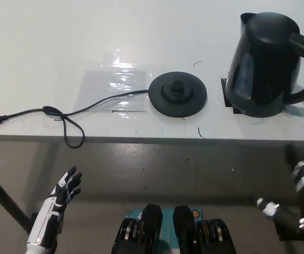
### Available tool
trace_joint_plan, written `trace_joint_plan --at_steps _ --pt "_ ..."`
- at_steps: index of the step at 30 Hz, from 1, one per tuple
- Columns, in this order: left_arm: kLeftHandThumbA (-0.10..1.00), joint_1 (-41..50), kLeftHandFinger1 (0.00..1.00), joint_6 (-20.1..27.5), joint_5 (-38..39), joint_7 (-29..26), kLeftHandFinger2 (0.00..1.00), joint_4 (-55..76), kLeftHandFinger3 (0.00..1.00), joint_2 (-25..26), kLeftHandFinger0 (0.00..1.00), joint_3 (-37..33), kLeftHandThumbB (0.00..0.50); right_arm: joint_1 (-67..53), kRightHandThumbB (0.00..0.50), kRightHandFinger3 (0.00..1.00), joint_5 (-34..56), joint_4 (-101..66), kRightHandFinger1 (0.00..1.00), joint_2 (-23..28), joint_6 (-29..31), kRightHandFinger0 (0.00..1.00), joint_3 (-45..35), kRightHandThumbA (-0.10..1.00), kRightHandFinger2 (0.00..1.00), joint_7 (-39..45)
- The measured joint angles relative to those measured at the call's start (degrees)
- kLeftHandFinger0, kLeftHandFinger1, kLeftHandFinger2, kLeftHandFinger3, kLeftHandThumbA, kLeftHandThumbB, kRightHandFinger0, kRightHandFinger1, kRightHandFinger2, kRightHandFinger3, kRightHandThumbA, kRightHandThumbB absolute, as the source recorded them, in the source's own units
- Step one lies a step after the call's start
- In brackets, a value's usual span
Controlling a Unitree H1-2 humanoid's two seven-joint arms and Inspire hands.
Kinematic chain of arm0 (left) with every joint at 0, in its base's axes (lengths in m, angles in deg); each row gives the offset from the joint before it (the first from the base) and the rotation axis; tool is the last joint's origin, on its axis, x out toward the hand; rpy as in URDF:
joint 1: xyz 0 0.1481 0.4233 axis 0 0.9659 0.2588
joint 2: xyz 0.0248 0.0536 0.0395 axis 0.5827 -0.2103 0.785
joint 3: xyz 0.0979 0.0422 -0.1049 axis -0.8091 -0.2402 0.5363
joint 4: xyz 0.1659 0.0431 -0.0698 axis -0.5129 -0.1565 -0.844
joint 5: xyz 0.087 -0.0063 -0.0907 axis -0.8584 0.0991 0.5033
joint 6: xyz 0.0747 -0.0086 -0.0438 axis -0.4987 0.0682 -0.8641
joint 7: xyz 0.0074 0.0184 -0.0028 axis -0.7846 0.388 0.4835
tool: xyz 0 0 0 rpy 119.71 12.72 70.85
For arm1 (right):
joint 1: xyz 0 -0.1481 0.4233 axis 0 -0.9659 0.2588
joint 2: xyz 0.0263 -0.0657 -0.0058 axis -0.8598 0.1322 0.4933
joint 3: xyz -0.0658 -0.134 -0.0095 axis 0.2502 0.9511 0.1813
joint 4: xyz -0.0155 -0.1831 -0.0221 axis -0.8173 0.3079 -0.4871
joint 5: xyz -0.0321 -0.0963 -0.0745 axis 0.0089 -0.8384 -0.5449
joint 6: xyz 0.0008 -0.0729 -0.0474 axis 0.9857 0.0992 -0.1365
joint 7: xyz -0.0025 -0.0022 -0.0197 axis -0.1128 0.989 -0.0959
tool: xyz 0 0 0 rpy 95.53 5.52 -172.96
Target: A kettle and its base are kept separately on the desk infront of the robot and the robot uses its right hand to lift the kettle by its handle and places it on its base to align it correctly.
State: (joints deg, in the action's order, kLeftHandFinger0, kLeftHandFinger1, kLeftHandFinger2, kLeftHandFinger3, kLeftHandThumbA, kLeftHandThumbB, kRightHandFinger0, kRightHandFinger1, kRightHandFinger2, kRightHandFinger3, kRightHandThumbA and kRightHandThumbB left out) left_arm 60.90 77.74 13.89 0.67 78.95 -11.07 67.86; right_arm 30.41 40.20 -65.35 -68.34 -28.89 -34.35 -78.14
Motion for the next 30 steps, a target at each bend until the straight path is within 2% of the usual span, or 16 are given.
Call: trace_joint_plan --at_steps 1,3,5,8,12,20,23,26,30 --pt "1.0 0.0 1.0 0.0 0.0 0.1 1.0 0.0 1.0 0.0 1.0 0.0 0.153 0.9 0.265 1.0 -0.3 -1.0 1.0 0.4 0.1 1.0 -1.0 1.0 1.0 -0.4" --pt "1.0 0.0 1.0 0.0 0.0 0.1 1.0 0.0 1.0 0.0 1.0 0.0 0.151 3.1 0.294 1.0 -0.3 -2.1 1.0 1.5 0.2 1.0 -2.5 1.0 1.0 -0.6" --pt "1.0 0.0 1.0 0.1 0.0 0.1 1.0 0.0 1.0 0.0 1.0 0.0 0.148 5.7 0.294 1.0 0.5 -3.1 1.0 2.7 -0.1 1.0 -3.8 1.0 1.0 -0.6" --pt "1.0 0.0 1.0 0.3 0.1 0.1 1.0 0.0 1.0 0.0 1.0 0.1 0.15 9.8 0.268 1.0 2.0 -4.8 1.0 4.5 -1.9 1.0 -5.3 1.0 1.0 -0.6" --pt "1.0 0.0 1.0 0.4 0.1 0.1 1.0 0.1 1.0 0.0 1.0 0.1 0.154 14.0 0.264 1.0 4.1 -4.4 1.0 6.2 -4.1 1.0 -6.5 1.0 1.0 -0.4" --pt "1.0 0.0 1.0 0.5 0.0 0.1 1.0 0.1 1.0 0.0 1.0 0.1 0.17 19.9 0.339 1.0 7.1 0.3 1.0 7.9 -7.5 1.0 -7.3 1.0 1.0 0.1" --pt "1.0 -0.2 1.0 0.5 0.1 0.1 1.0 0.1 1.0 0.0 1.0 0.1 0.165 23.1 0.346 1.0 8.9 4.5 1.0 8.0 -8.7 1.0 -7.3 1.0 1.0 0.6" --pt "1.0 -0.2 1.0 0.5 0.1 0.1 1.0 0.1 1.0 0.0 1.0 0.1 0.179 25.7 0.362 1.0 9.9 7.4 1.0 8.0 -9.8 1.0 -7.2 1.0 1.0 0.9" --pt "1.0 -0.2 1.0 0.5 0.0 0.1 1.0 0.1 1.0 0.0 1.0 0.1 0.199 28.4 0.359 1.0 10.8 11.3 1.0 8.0 -10.6 1.0 -7.2 1.0 1.0 1.1"
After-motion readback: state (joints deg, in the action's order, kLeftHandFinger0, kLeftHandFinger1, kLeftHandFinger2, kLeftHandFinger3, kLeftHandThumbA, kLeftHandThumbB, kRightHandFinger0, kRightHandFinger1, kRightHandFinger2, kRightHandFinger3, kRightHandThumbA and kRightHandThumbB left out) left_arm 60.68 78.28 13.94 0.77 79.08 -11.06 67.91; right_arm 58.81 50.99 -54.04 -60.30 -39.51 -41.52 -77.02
